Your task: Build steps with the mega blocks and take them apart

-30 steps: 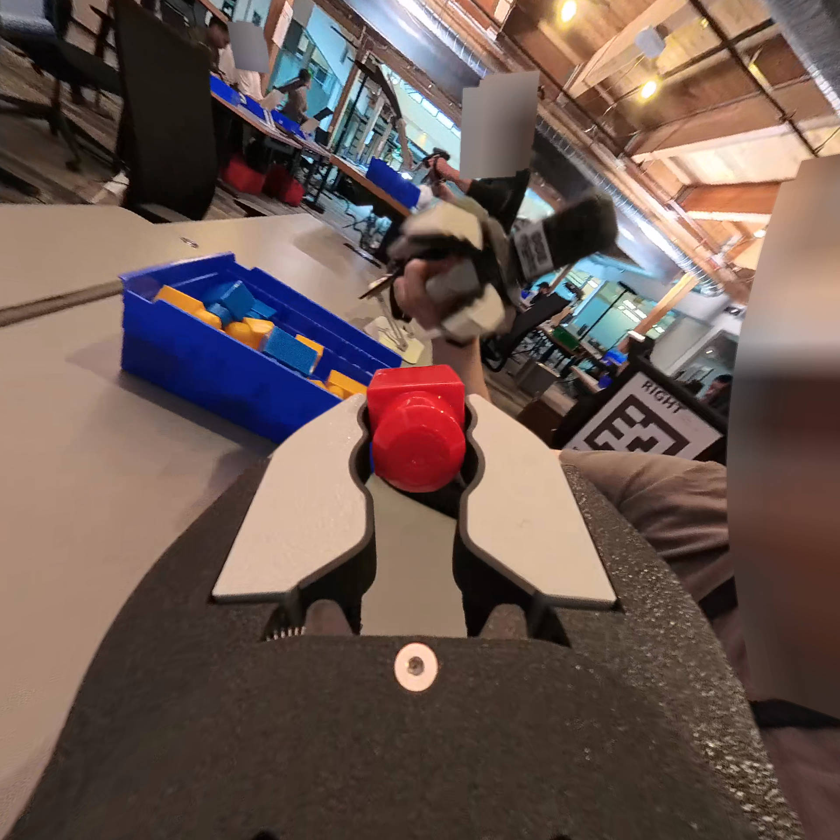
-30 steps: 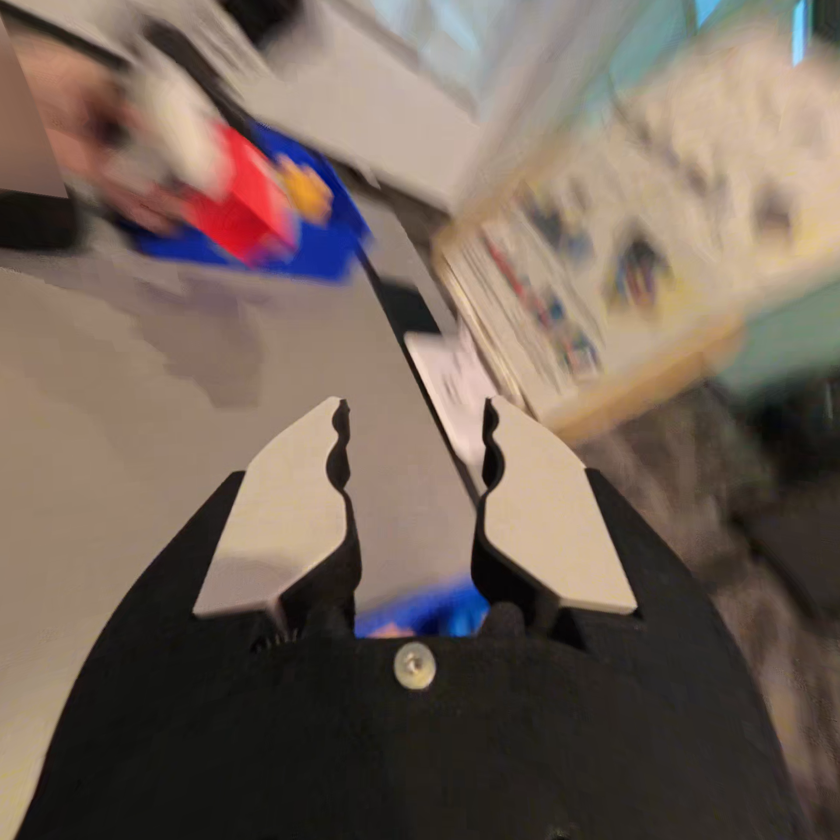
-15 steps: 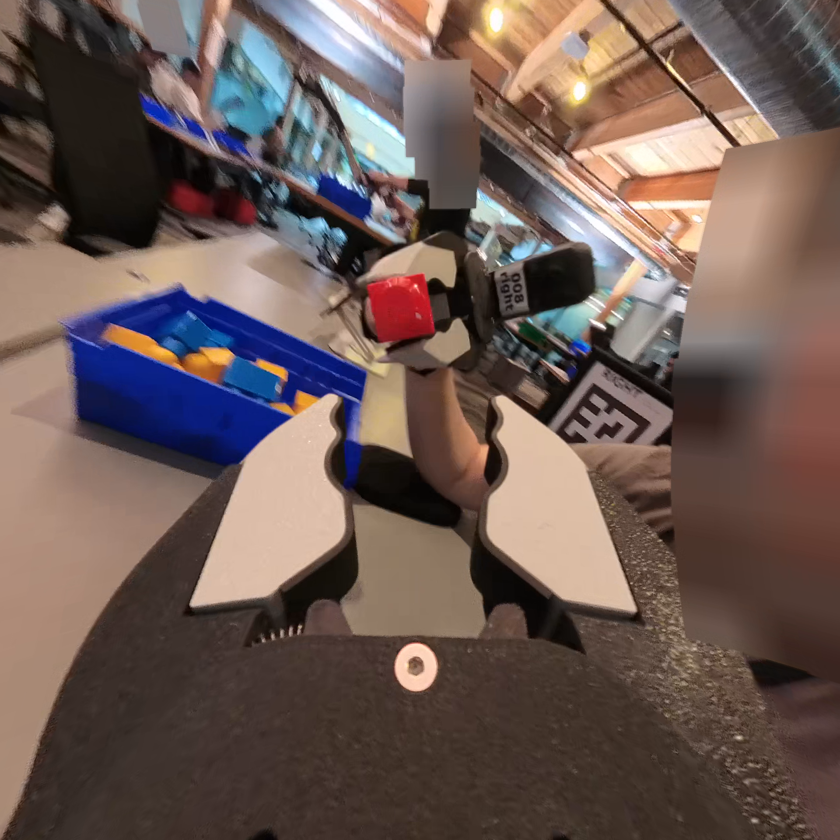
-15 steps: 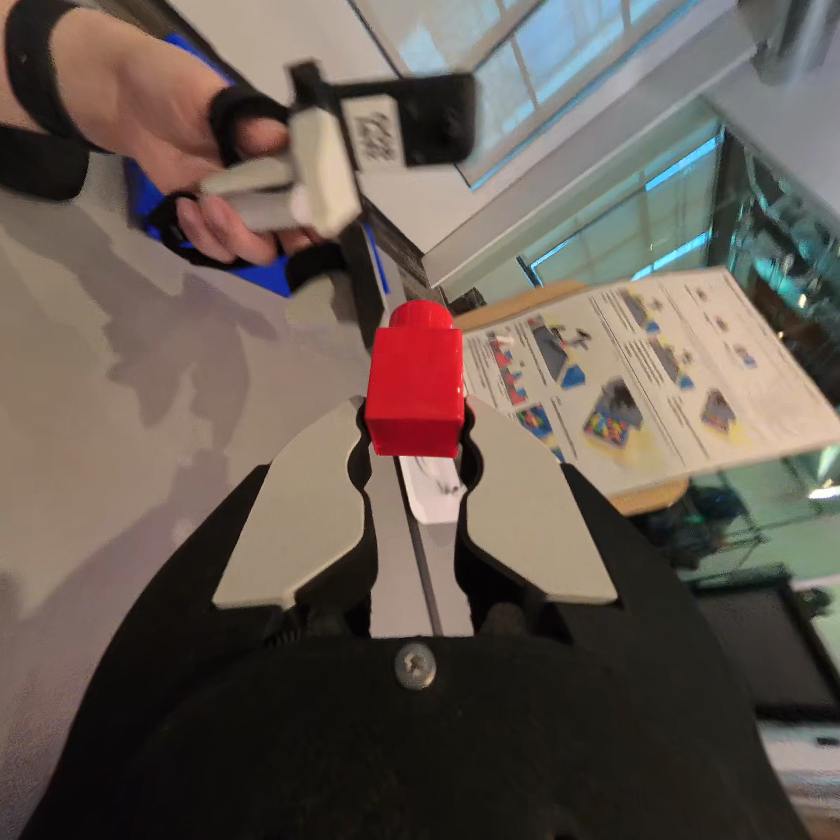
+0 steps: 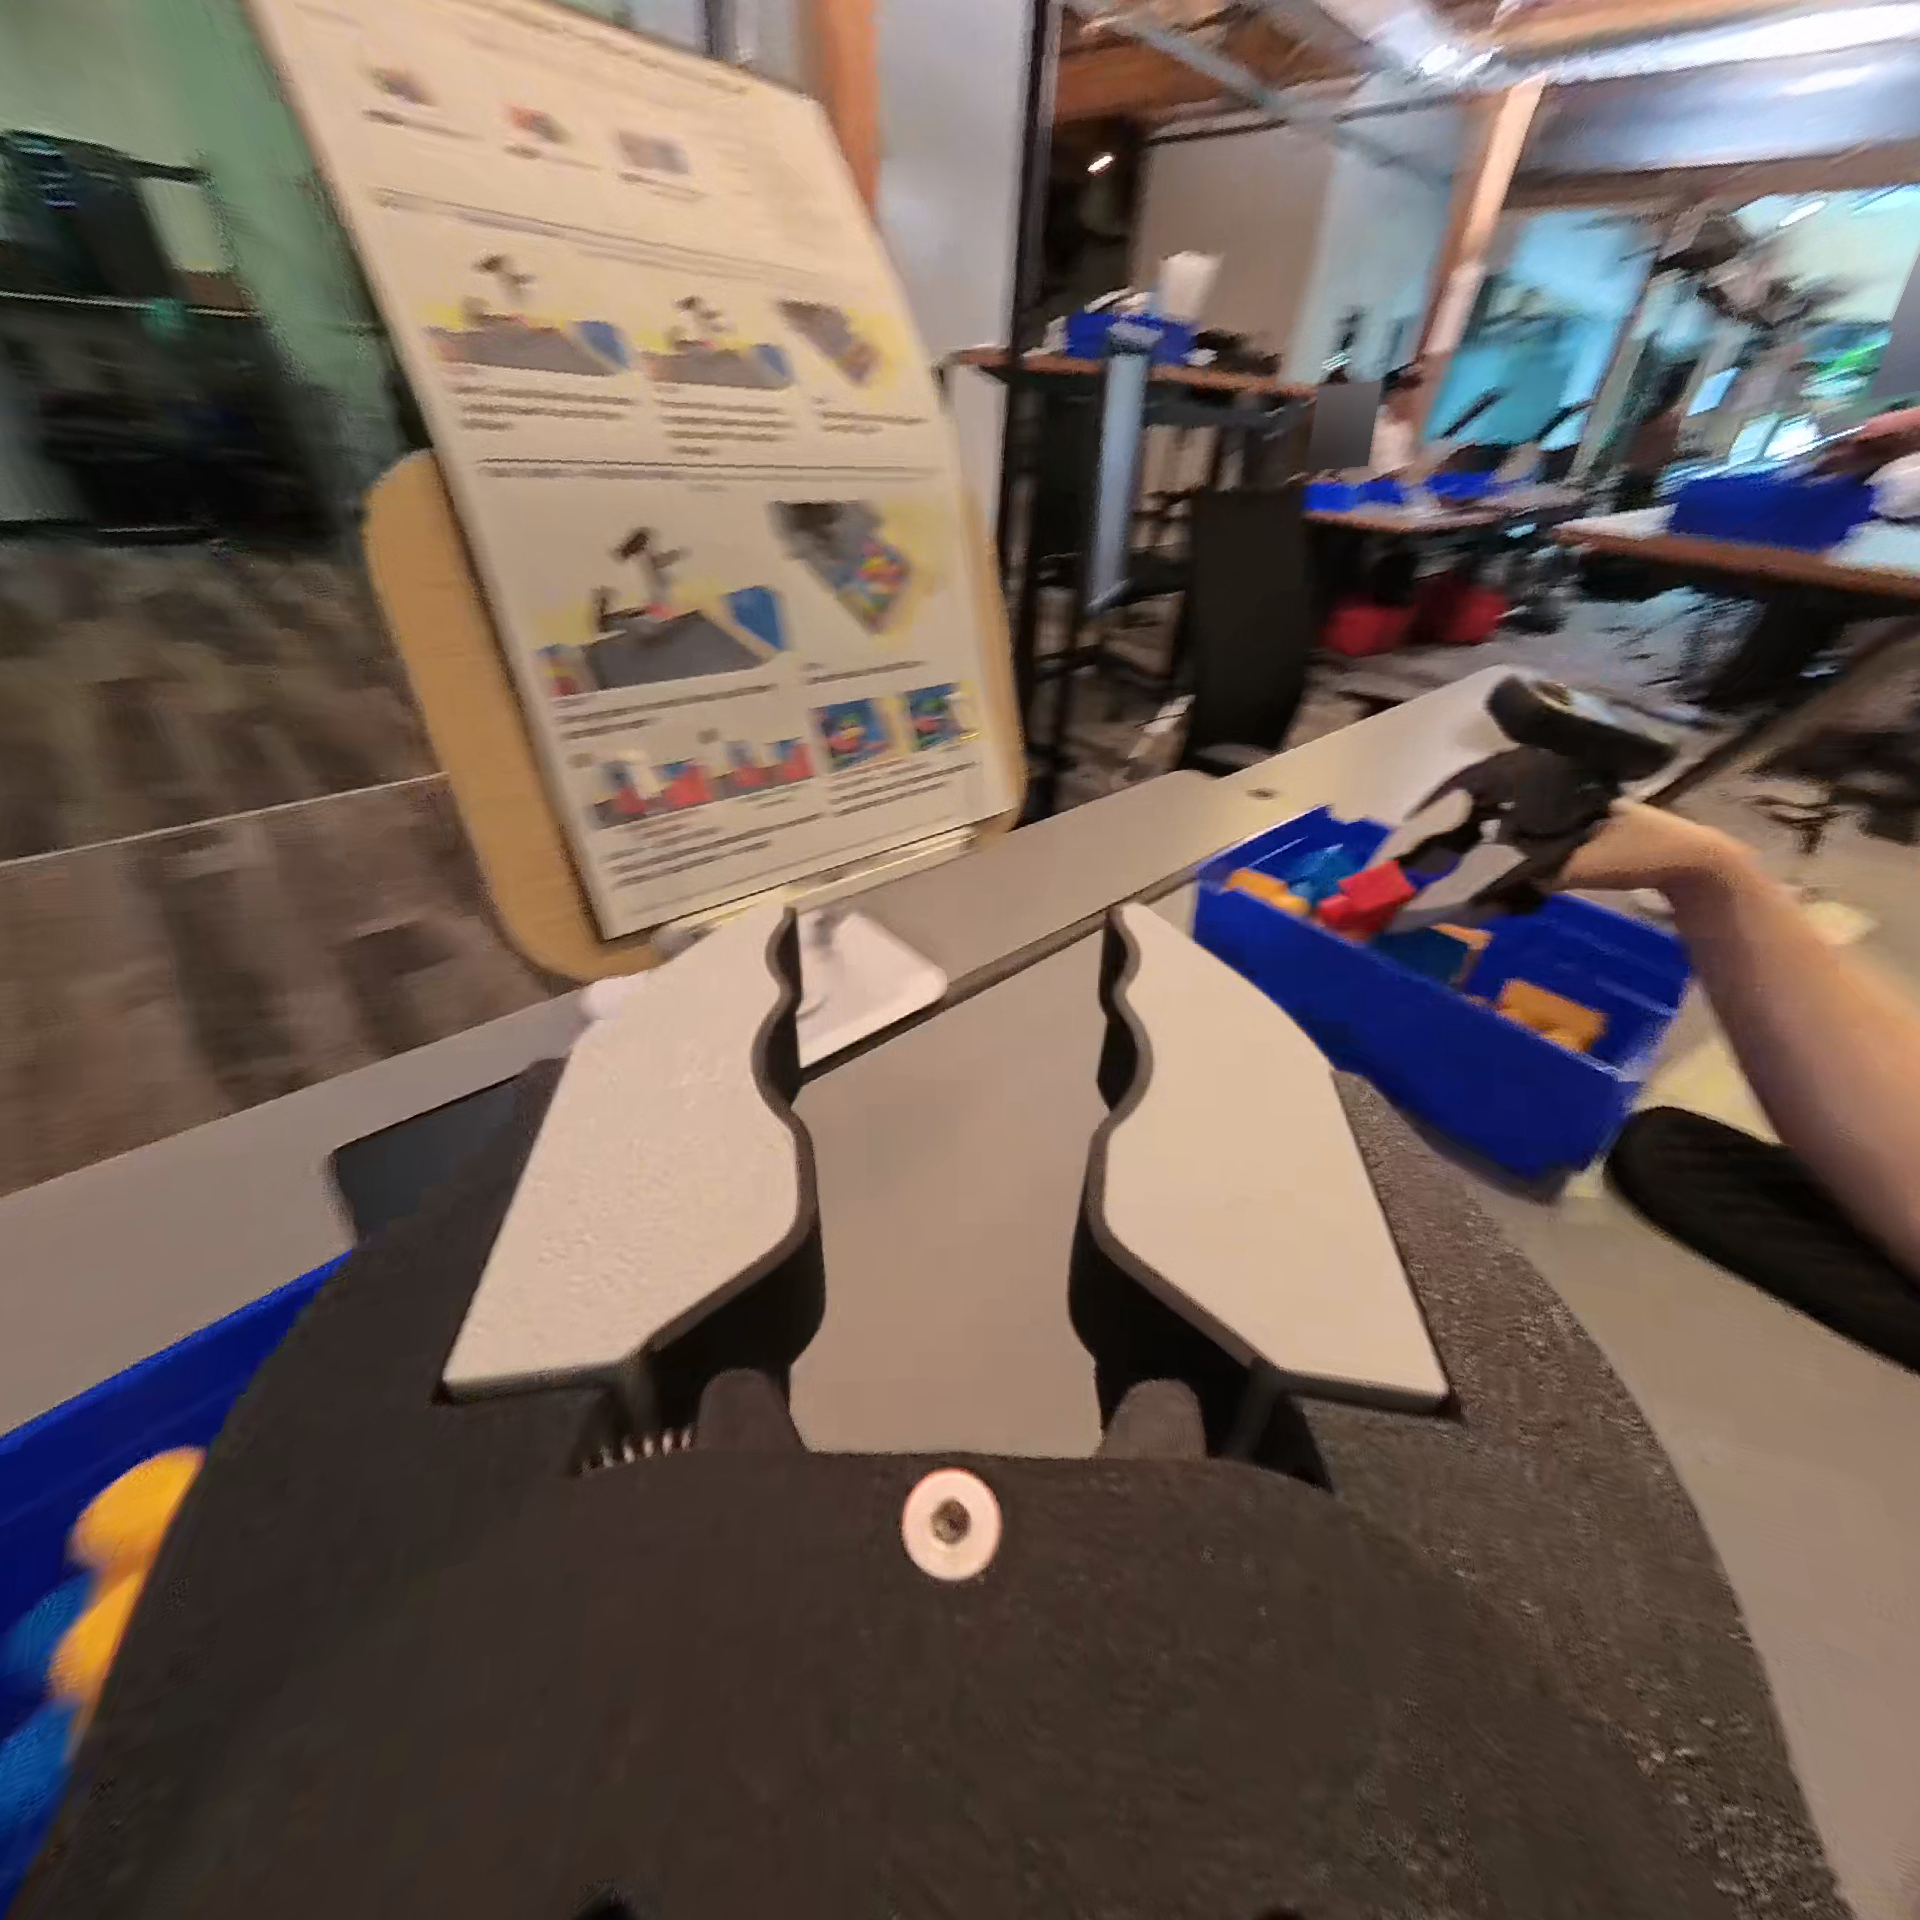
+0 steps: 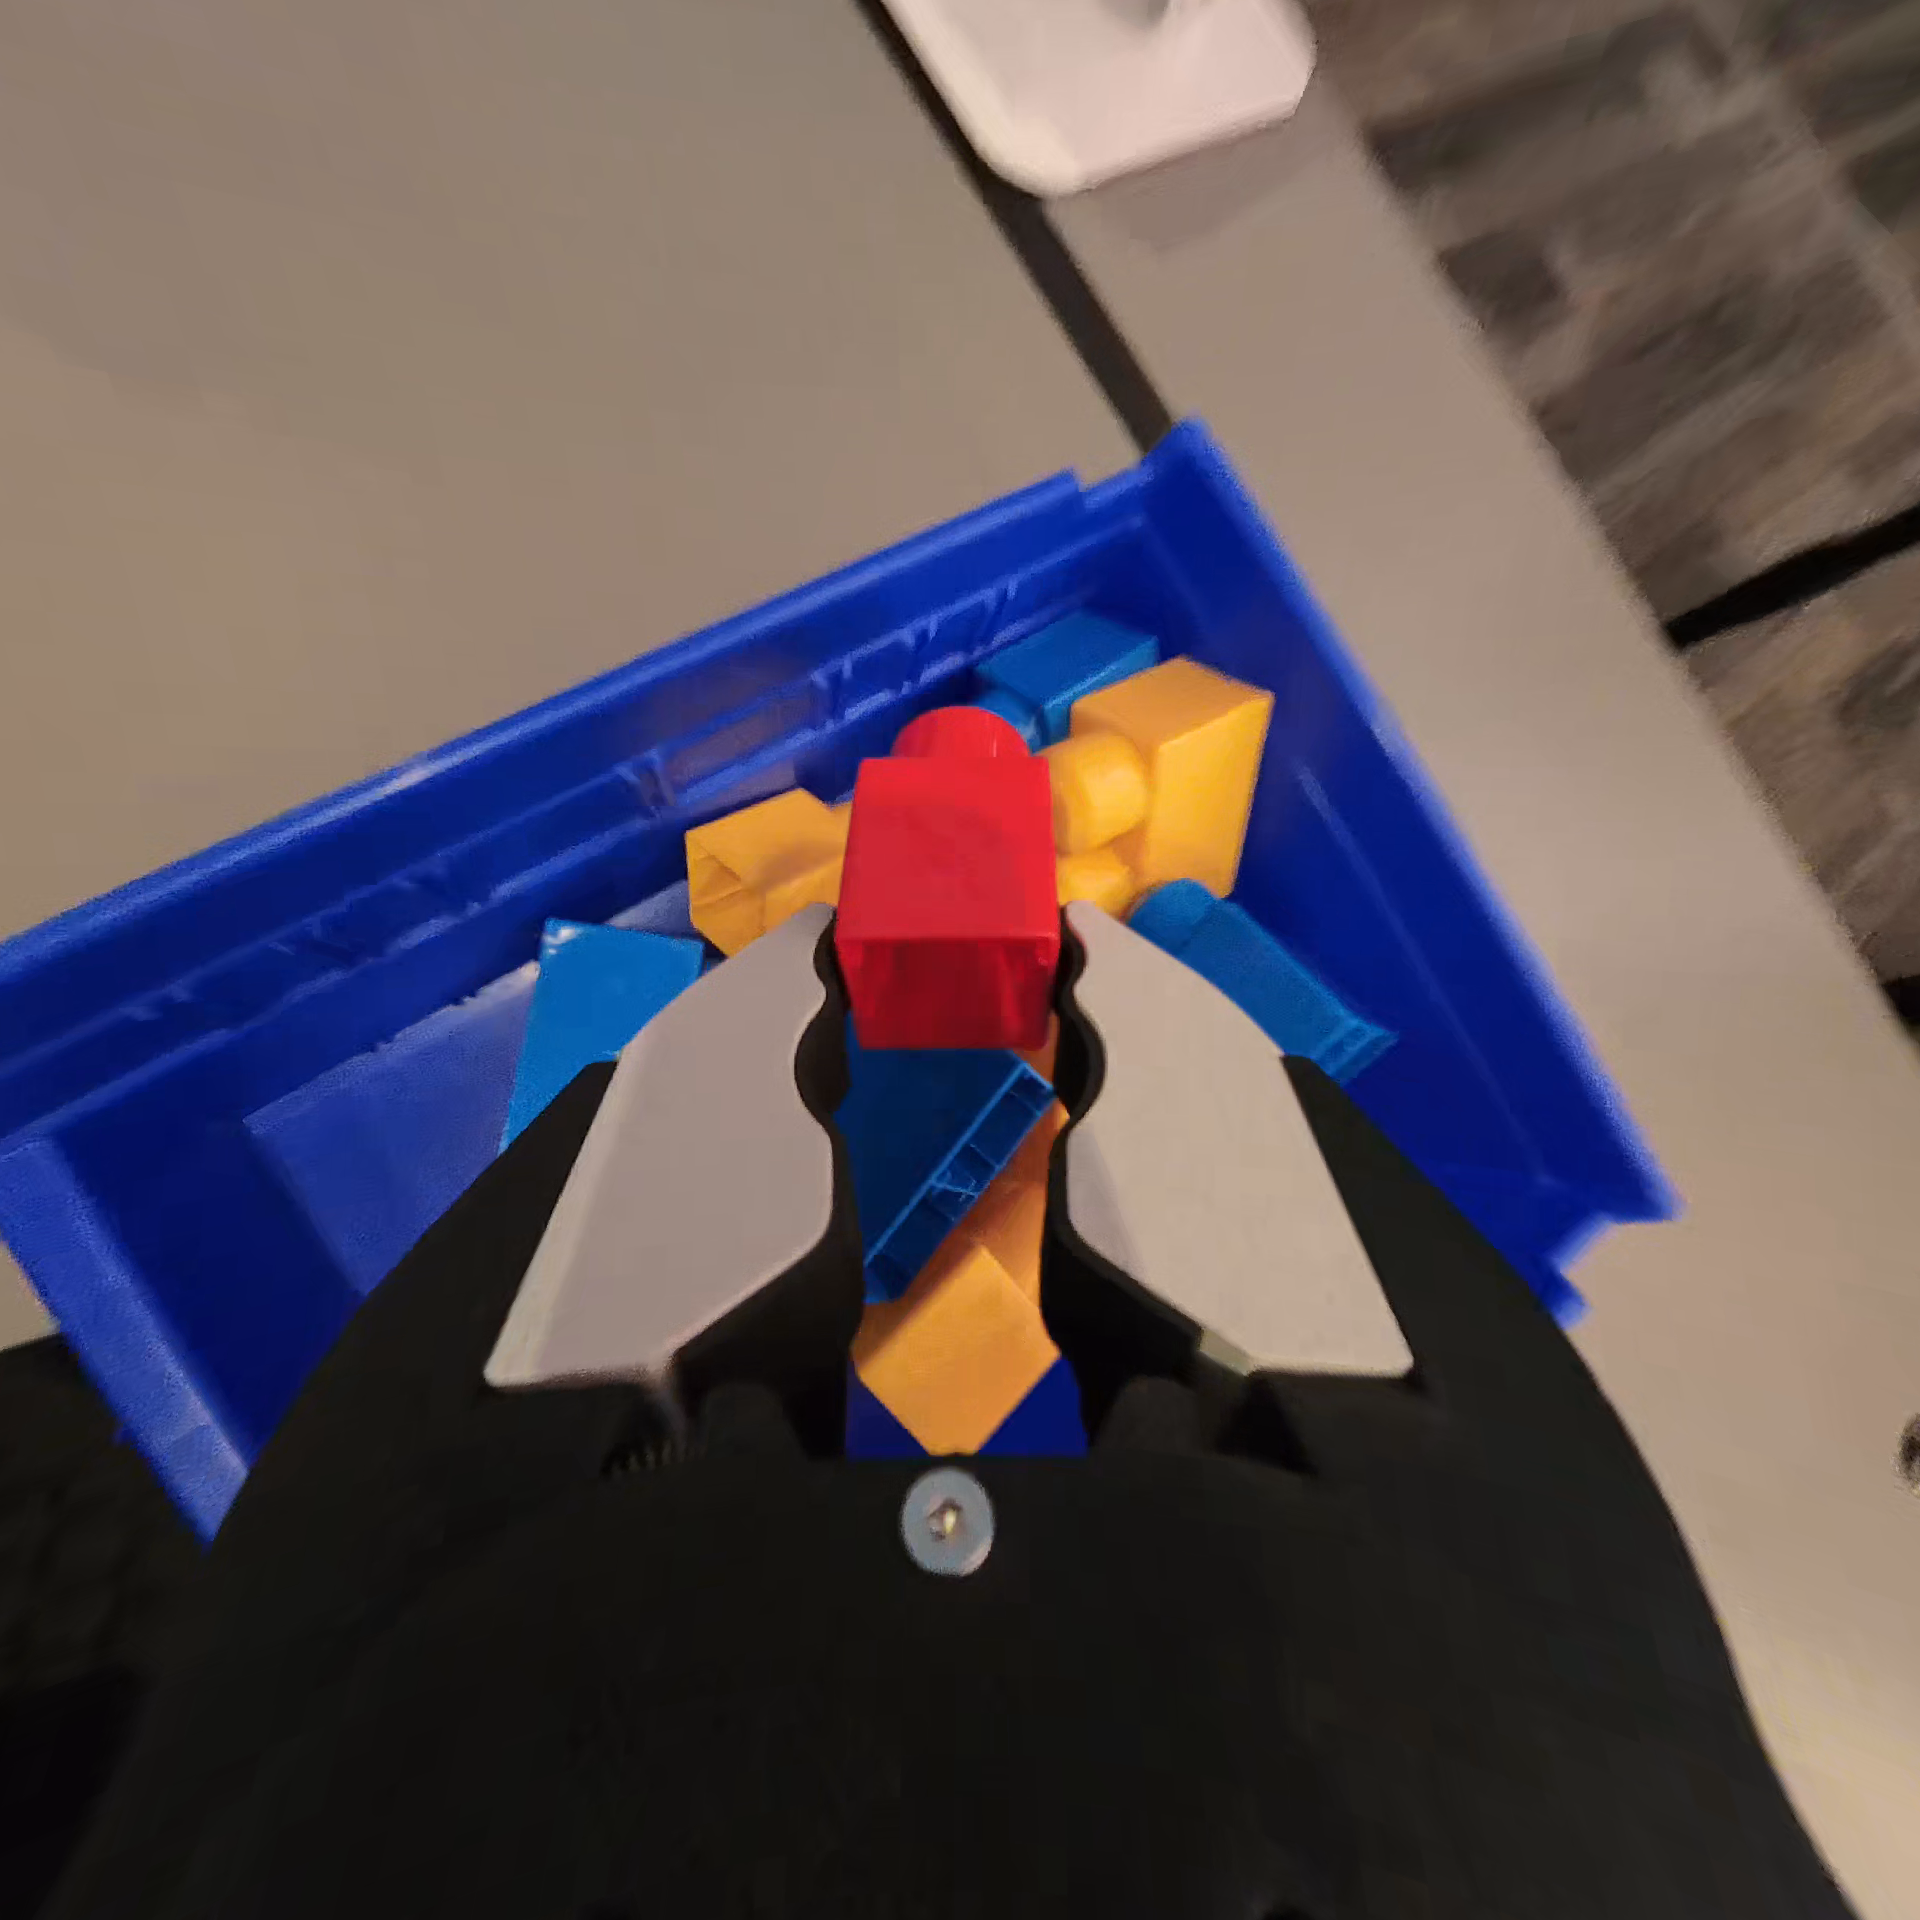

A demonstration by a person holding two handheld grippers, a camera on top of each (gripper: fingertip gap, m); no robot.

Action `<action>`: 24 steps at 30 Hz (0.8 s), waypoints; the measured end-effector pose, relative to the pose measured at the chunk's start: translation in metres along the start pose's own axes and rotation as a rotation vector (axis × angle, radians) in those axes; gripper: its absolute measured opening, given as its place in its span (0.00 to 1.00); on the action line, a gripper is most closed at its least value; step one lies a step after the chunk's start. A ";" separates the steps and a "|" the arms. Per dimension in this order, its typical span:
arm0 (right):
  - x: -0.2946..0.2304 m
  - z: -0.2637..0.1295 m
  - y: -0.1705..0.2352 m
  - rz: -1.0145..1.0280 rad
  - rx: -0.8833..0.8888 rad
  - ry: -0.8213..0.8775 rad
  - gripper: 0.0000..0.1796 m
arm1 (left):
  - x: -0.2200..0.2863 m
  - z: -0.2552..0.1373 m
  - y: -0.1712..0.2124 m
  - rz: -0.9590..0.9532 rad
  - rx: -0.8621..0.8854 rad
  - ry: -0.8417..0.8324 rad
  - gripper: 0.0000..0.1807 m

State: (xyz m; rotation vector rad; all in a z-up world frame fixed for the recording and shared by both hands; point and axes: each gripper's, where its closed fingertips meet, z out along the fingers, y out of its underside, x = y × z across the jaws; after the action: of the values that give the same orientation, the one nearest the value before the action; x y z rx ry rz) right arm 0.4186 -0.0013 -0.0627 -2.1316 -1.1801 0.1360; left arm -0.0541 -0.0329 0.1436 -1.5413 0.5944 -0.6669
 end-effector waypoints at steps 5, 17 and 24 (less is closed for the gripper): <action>0.014 0.018 0.016 -0.017 -0.170 0.116 0.28 | -0.052 -0.038 0.010 0.034 -0.069 -0.211 0.32; 0.012 -0.009 -0.026 -0.107 -0.029 0.241 0.28 | -0.202 -0.043 0.159 0.083 -0.544 -0.637 0.29; 0.005 0.001 -0.026 -0.134 -0.060 0.211 0.28 | -0.220 -0.041 0.212 0.032 -0.685 -0.638 0.27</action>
State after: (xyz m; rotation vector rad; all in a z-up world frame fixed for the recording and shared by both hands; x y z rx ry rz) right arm 0.4022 0.0121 -0.0461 -2.0525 -1.2088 -0.1823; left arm -0.2333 0.0803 -0.0806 -2.2353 0.3622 0.1065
